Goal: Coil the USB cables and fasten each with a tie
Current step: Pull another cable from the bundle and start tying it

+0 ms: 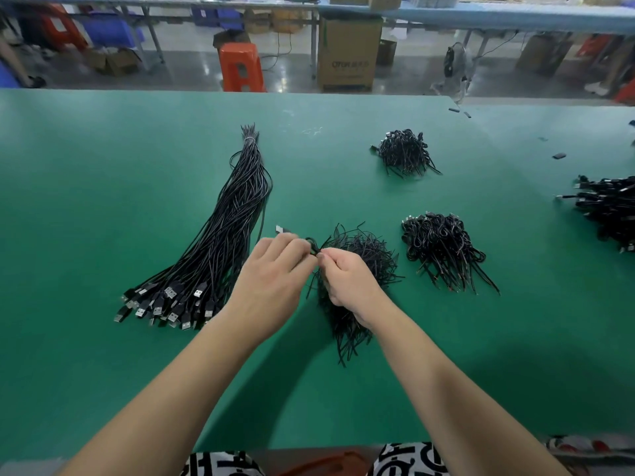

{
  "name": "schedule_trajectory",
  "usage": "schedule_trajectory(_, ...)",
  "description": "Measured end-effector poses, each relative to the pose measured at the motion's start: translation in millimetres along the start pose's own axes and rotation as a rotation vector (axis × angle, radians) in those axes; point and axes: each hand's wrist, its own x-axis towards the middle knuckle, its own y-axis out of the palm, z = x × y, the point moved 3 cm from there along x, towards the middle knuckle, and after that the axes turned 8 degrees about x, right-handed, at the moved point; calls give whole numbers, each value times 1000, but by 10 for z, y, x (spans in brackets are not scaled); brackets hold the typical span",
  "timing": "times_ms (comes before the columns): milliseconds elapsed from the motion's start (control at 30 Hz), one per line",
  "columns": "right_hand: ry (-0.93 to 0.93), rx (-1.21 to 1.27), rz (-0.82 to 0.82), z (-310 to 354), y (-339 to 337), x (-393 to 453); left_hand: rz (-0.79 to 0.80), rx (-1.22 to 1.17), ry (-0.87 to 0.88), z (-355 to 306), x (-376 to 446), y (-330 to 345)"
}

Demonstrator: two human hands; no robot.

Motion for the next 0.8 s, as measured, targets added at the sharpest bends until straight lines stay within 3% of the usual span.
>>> schedule_trajectory(100,124,159,119,18,25,-24,-5,-69,94,96,42,21)
schedule_trajectory(200,141,214,190,51,39,-46,-1,-152,16,198,82,68)
schedule_trajectory(400,83,186,229,13,102,-93,136,-457,-330,251,61,113)
schedule_trajectory(633,-3,59,135,-30,117,-65,245,-896,-930,281,-20,256)
schedule_trajectory(733,-13,75,104,-56,129,-68,212,-1037,-1042,261,-25,275)
schedule_trajectory(800,-73,-58,65,-48,125,-75,219,-1075,-1088,246,-31,293)
